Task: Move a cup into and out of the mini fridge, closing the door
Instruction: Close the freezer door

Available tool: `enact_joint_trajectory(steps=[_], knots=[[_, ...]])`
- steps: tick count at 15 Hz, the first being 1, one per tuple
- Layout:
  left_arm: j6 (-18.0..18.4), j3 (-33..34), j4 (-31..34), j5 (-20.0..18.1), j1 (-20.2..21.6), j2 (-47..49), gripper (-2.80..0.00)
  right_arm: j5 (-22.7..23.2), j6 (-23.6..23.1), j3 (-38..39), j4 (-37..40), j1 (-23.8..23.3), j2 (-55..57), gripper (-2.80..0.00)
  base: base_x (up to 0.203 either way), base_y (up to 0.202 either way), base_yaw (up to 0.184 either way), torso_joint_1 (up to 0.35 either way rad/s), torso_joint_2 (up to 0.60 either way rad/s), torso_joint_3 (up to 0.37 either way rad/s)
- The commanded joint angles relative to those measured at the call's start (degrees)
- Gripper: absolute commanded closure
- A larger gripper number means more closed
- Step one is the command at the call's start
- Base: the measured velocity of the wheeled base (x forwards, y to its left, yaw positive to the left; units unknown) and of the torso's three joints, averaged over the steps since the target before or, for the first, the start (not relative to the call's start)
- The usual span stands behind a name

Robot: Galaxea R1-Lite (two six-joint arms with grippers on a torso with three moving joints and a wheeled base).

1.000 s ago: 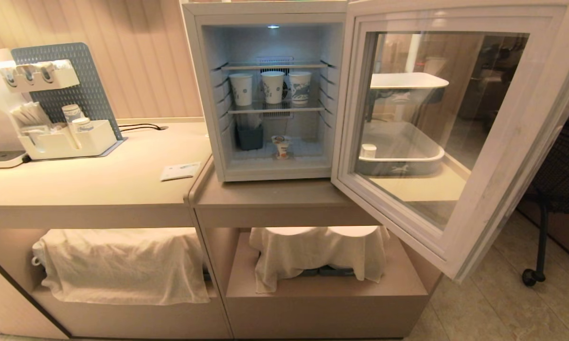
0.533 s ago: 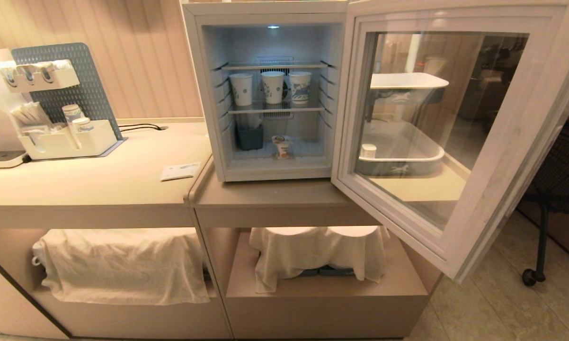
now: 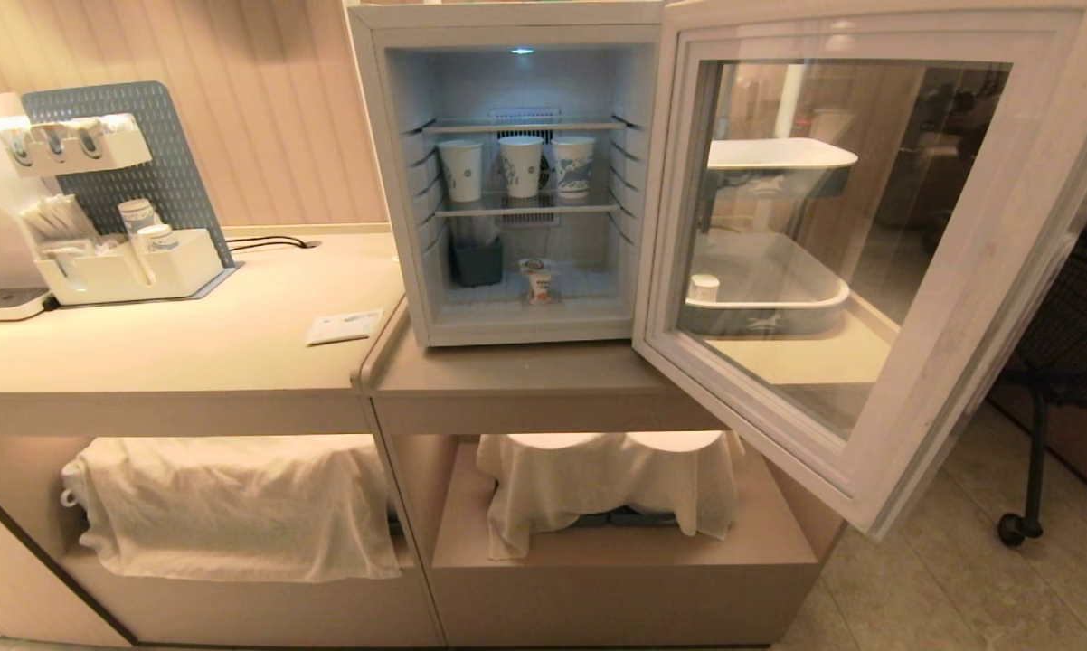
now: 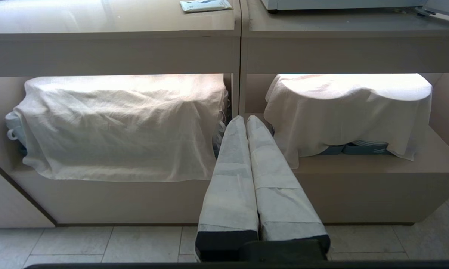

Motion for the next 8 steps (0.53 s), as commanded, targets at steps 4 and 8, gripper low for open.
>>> enact_joint_trajectory(steps=[4, 8], knots=[[0.01, -0.01, 0.0, 0.02, 0.0, 0.0, 0.0, 1.3, 10.05, -4.94, 3.17, -0.03, 7.05, 0.0, 0.0, 0.0, 0.0, 0.0, 0.0, 0.0], [0.01, -0.01, -0.05, 0.02, 0.0, 0.0, 0.0, 6.87, 19.2, -6.29, 10.35, -0.03, 7.62, 0.0, 0.0, 0.0, 0.0, 0.0, 0.0, 0.0]])
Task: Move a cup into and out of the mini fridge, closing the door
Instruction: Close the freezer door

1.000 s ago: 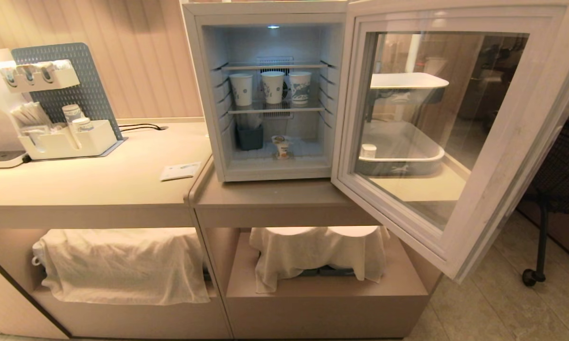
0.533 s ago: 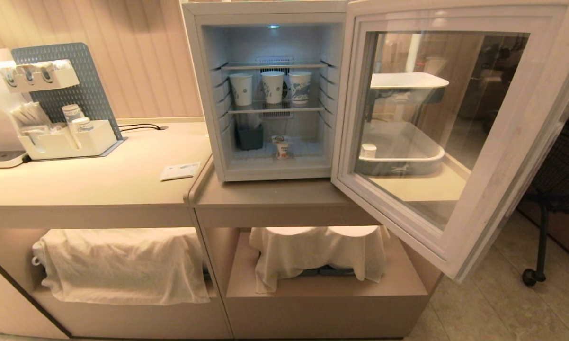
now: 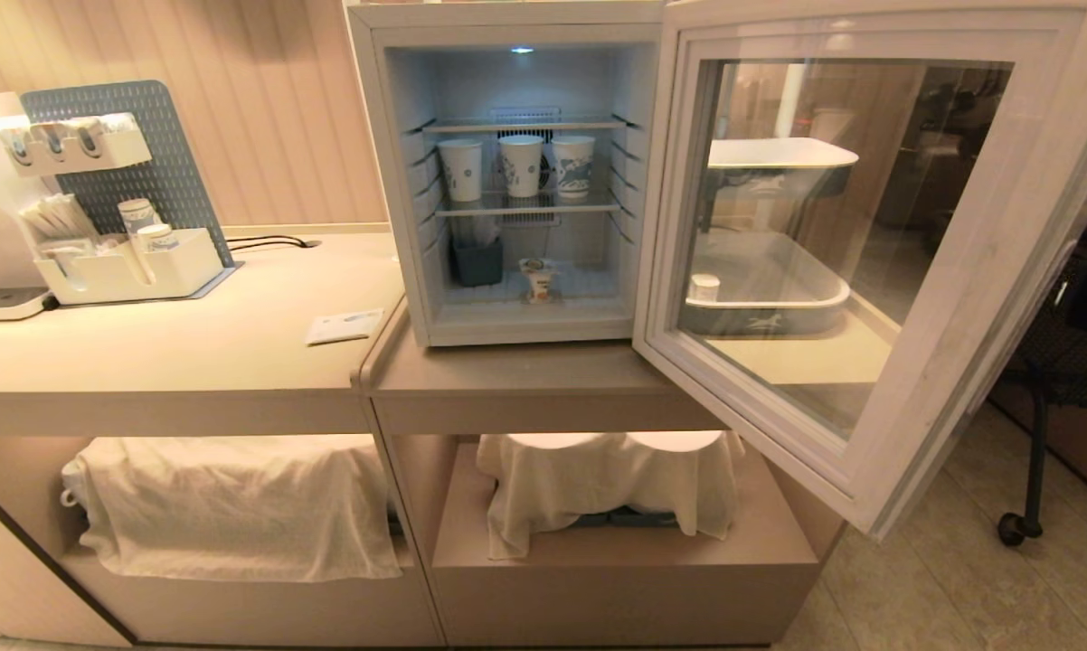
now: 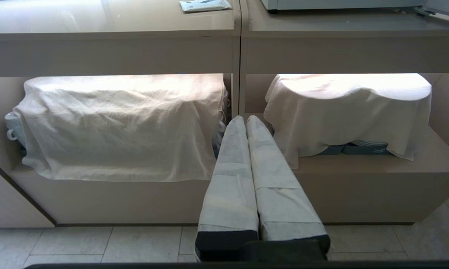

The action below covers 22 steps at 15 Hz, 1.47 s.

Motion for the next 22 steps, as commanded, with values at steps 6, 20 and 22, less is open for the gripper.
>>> enact_joint_trajectory(steps=[6, 20, 22], knots=[[-0.01, 0.02, 0.0, 0.02, 0.04, 0.0, 0.0, 11.61, 10.43, -0.96, 1.92, 2.11, 0.84, 0.0, 0.0, 0.0, 0.0, 0.0, 0.0, 0.0], [-0.01, -0.01, 0.0, 0.02, 0.02, 0.0, 0.0, 17.7, 27.07, -1.94, 2.54, 13.49, -1.2, 0.0, 0.0, 0.0, 0.0, 0.0, 0.0, 0.0], [-0.01, 0.0, 0.0, 0.02, 0.0, 0.0, 0.0, 17.86, 28.37, -1.77, 3.01, 15.14, -1.48, 0.0, 0.0, 0.0, 0.0, 0.0, 0.0, 0.0]])
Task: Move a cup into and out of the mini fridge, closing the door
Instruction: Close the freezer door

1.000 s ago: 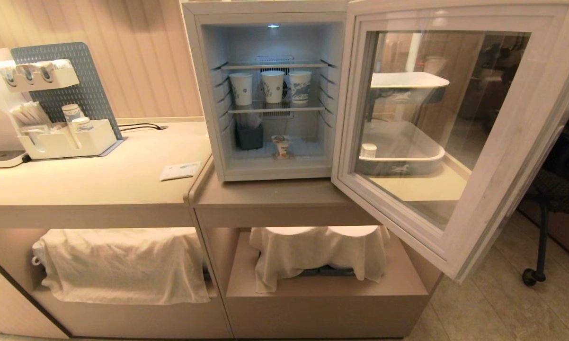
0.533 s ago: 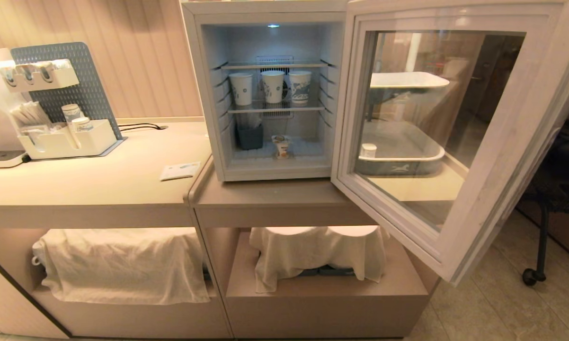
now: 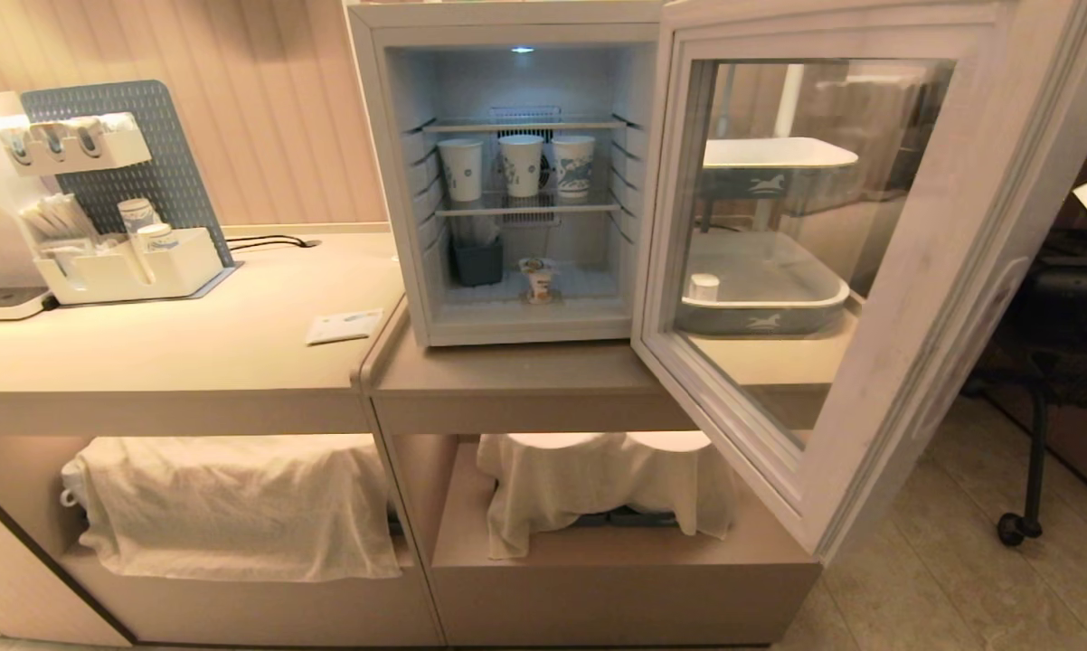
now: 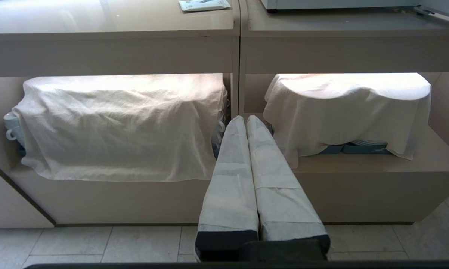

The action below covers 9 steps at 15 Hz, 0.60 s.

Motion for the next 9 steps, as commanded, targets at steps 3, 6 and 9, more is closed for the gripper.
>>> enact_joint_trajectory(steps=[3, 6, 9], knots=[[0.01, 0.03, 0.0, 0.02, 0.0, 0.0, 0.0, 0.2, 2.83, 0.18, 0.73, 3.52, -1.28, 0.0, 0.0, 0.0, 0.0, 0.0, 0.0, 0.0], [0.01, 0.07, 0.0, 0.02, 0.0, 0.0, 0.0, 1.26, 7.94, -0.45, 0.74, 6.48, -1.87, 0.0, 0.0, 0.0, 0.0, 0.0, 0.0, 0.0], [0.01, 0.07, 0.0, 0.02, 0.0, 0.0, 0.0, 2.07, 12.65, -0.76, 0.37, 8.52, -2.36, 0.0, 0.0, 0.0, 0.0, 0.0, 0.0, 0.0]])
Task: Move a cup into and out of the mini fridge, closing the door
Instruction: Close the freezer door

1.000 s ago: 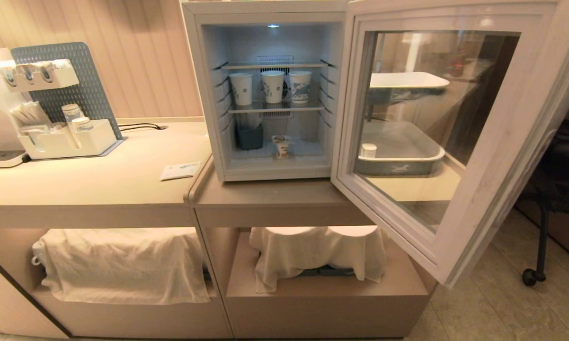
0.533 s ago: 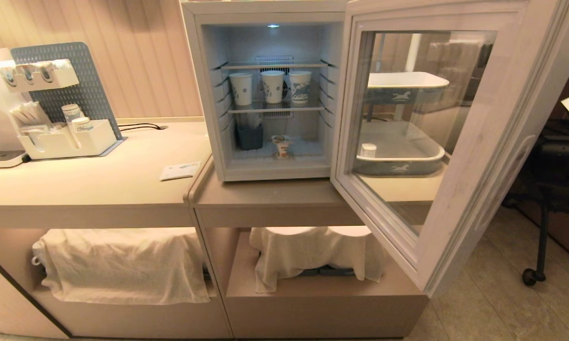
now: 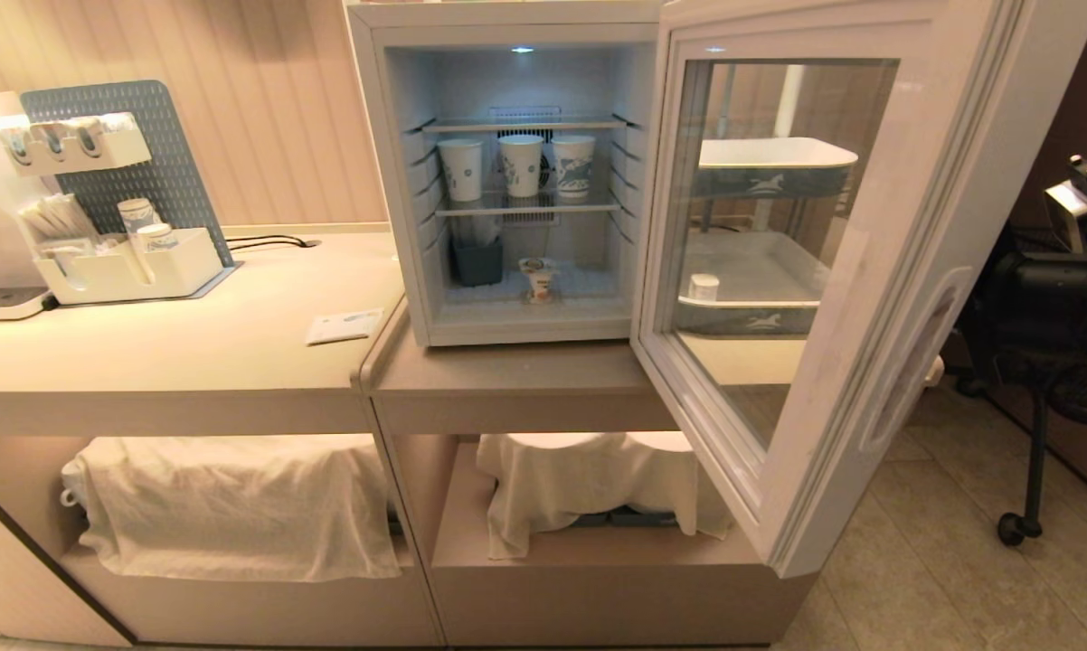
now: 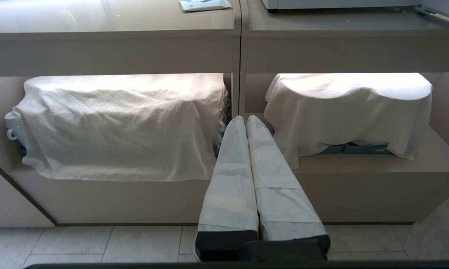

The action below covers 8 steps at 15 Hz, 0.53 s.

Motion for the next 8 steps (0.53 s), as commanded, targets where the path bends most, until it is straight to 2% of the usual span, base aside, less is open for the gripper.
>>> enact_joint_trajectory(steps=[1, 4, 8], knots=[[-0.01, -0.04, -0.02, 0.04, -0.02, 0.0, 0.0, 0.17, 1.74, -0.12, -0.27, 1.58, -0.55, 0.0, 0.0, 0.0, 0.0, 0.0, 0.0, 0.0], [-0.01, -0.04, -0.02, 0.04, -0.02, 0.0, 0.0, 3.59, 4.64, -0.12, -0.31, 3.47, -1.39, 0.0, 0.0, 0.0, 0.0, 0.0, 0.0, 0.0], [-0.01, -0.04, -0.02, 0.04, -0.02, 0.0, 0.0, 4.48, 10.77, -0.13, -0.31, 7.22, -2.27, 0.0, 0.0, 0.0, 0.0, 0.0, 0.0, 0.0]])
